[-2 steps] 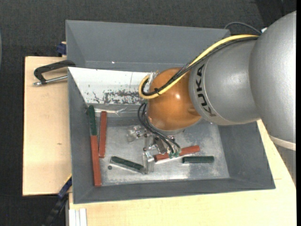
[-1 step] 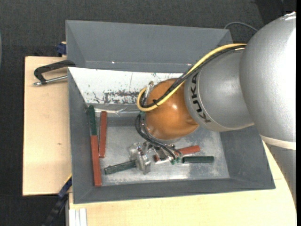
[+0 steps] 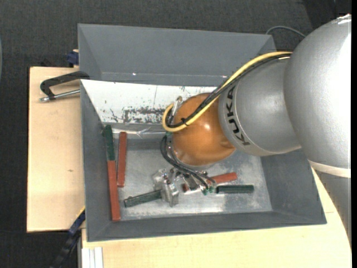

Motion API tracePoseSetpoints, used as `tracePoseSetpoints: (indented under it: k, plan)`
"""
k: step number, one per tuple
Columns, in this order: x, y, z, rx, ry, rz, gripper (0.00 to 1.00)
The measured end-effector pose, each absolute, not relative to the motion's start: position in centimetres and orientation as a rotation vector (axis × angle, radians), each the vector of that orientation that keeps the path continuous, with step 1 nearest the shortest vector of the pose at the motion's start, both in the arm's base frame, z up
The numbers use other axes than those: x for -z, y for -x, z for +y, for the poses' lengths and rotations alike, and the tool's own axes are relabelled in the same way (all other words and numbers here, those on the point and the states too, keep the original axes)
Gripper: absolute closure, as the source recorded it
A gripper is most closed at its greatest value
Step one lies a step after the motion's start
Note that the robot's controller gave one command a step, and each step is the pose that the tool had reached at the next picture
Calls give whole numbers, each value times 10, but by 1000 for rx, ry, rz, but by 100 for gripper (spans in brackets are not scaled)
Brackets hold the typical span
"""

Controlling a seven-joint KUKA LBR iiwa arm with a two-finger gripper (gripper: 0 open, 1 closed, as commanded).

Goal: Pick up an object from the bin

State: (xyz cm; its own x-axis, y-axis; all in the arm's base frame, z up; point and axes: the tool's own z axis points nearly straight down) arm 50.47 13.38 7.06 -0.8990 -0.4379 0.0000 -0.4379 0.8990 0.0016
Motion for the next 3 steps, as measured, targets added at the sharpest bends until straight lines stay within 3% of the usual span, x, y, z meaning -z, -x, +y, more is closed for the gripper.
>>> tracePoseSetpoints:
  k: [1, 3]
  plan:
    - [-181, -518, 185, 4, -782, -3048, 100]
    - [-183, -519, 186, 3, -781, -3045, 100]
